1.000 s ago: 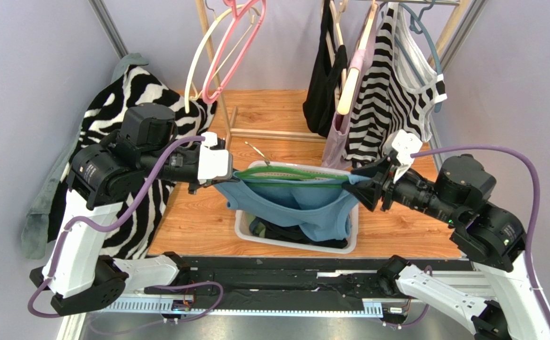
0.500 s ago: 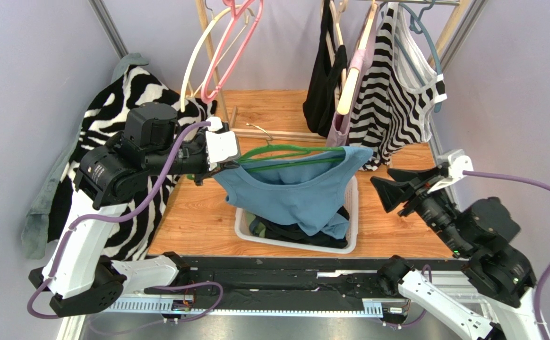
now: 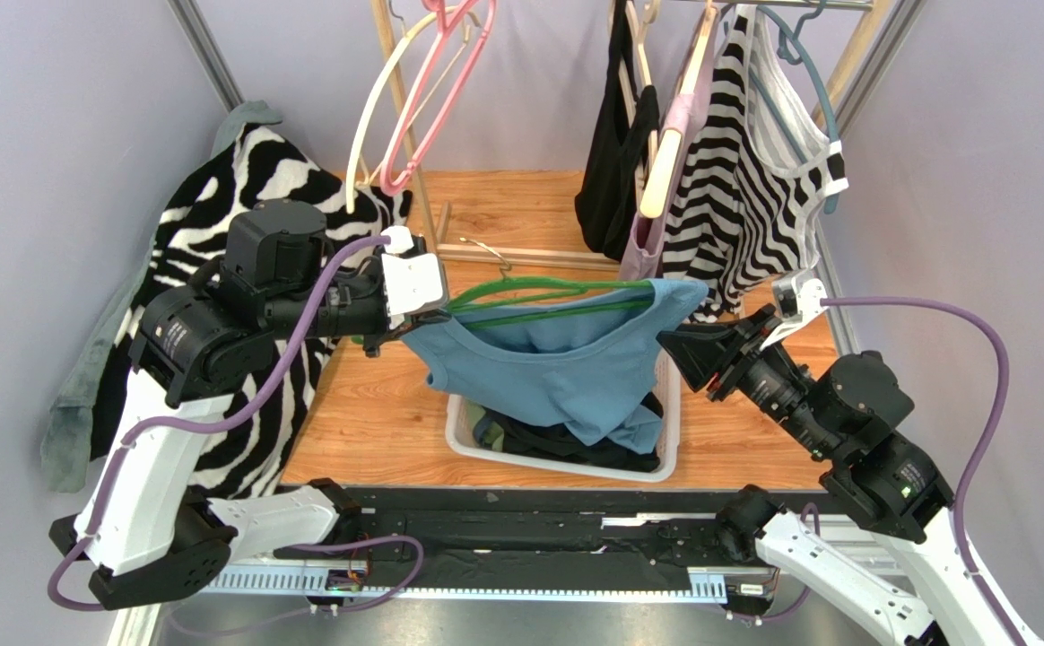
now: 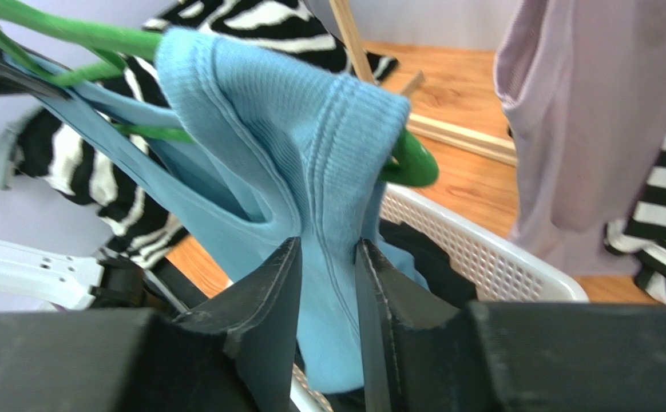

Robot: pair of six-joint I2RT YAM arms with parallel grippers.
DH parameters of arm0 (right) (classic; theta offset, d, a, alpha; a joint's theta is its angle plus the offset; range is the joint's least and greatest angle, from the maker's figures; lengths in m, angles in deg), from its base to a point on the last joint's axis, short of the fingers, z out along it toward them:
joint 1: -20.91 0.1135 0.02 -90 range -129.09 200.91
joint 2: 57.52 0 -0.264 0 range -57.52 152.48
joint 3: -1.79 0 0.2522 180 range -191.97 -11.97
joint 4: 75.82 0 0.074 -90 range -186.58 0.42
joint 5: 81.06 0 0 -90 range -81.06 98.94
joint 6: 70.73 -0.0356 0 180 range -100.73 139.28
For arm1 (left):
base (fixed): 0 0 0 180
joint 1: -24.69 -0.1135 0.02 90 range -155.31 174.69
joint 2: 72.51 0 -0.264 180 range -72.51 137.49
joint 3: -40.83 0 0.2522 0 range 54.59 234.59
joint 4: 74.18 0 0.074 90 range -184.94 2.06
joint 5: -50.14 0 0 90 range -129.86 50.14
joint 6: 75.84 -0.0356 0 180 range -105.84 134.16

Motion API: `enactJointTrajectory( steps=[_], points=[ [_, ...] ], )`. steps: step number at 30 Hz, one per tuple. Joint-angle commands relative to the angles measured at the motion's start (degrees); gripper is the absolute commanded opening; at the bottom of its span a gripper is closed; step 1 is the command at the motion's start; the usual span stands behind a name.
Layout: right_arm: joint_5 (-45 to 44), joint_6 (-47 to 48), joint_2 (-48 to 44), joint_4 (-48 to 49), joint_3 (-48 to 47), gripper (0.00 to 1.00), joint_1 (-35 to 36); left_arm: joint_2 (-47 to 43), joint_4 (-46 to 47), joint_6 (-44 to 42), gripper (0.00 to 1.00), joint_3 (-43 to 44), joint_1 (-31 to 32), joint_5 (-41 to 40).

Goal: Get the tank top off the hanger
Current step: Place the tank top in the bin.

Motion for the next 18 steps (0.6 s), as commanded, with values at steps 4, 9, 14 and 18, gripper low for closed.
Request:
enactJointTrajectory(
  steps=[4, 9, 14, 18],
  points=[
    [2.3, -3.6, 0.2, 7.6, 0.4, 0.28, -0.1, -1.7, 3.0, 0.4, 0.0, -0.1, 0.2, 1.6],
    [2.2, -4.0, 0.4, 8.1, 0.7, 0.04, 0.0, -2.0, 2.7, 0.3, 0.0, -0.2, 0.2, 1.9],
    [-1.0, -2.4, -0.3, 5.0, -2.6, 0.0, 0.0, -2.5, 2.4, -0.1, 0.0, -0.5, 0.3, 1.4],
    [-9.2, 0.1, -1.2, 1.4, -7.6, 0.0, 0.0, -3.1, 2.2, -0.7, 0.0, -1.3, 0.2, 0.6]
  ],
)
